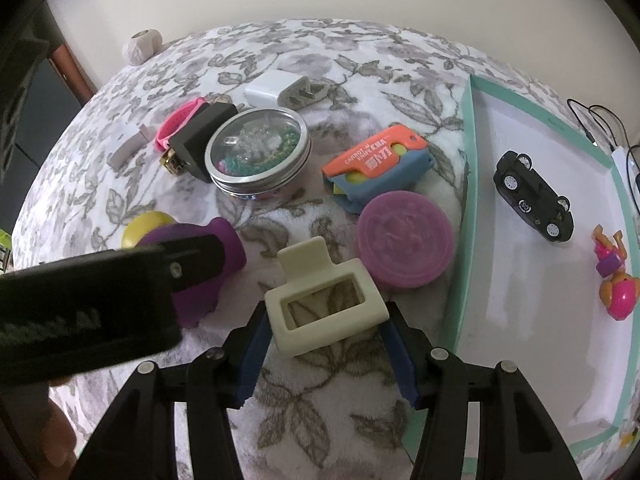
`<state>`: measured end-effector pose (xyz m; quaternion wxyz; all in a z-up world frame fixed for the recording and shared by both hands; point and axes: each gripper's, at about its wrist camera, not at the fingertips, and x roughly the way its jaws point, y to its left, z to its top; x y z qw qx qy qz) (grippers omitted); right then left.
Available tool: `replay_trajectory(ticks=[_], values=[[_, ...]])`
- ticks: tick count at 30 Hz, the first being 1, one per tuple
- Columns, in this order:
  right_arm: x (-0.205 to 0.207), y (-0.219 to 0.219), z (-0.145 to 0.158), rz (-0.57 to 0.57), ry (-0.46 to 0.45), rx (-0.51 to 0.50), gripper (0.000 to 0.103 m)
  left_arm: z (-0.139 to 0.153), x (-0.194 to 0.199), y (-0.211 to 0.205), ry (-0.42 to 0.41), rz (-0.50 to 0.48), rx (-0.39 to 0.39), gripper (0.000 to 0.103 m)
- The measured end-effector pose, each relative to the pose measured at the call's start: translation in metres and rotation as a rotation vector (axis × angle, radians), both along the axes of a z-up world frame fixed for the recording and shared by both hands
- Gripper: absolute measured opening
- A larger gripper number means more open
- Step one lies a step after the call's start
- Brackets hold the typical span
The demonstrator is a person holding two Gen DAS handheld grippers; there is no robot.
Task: Organize rigid objects
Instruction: 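Close the left gripper on the purple-and-yellow ball toy while the right gripper grasps the cream clip, then carry the ball toy with the left gripper while the right gripper carries the cream clip into the tray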
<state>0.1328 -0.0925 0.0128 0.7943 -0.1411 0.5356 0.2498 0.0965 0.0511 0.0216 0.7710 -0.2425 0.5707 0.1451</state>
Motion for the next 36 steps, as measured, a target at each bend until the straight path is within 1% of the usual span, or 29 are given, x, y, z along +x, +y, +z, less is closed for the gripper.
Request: replay_trajectory(ticks=[1,2,6,11,21,25,31,36], values=[[0.0,0.0,0.0,0.0,0.0,0.0,0.058,0.0,-0.001,0.0,-0.005,-0.002,0.002,0.095],[-0.001,0.0,0.0,0.0,-0.001,-0.001,0.058,-0.001,0.001,-0.002,-0.008,-0.004,0.004,0.087],[-0.001,0.0,0.0,-0.002,-0.001,0.0,0.058,0.0,0.004,-0.006,-0.03,-0.02,-0.014,0.076],[-0.002,0.0,0.001,-0.007,0.002,0.001,0.058,0.0,0.007,-0.008,-0.03,-0.031,-0.001,0.075],[-0.006,-0.003,0.004,-0.003,0.009,0.019,0.057,0.017,-0.001,0.006,-0.078,0.038,0.016,0.075],[-0.009,-0.005,0.013,0.001,0.012,0.06,0.057,0.027,-0.005,0.011,-0.107,0.068,0.027,0.075],[-0.013,-0.008,0.031,-0.005,-0.016,0.12,0.057,0.043,-0.012,0.021,-0.157,0.116,0.054,0.075],[-0.016,-0.012,0.052,-0.014,-0.087,0.164,0.057,0.06,-0.016,0.02,-0.226,0.126,0.066,0.075]])
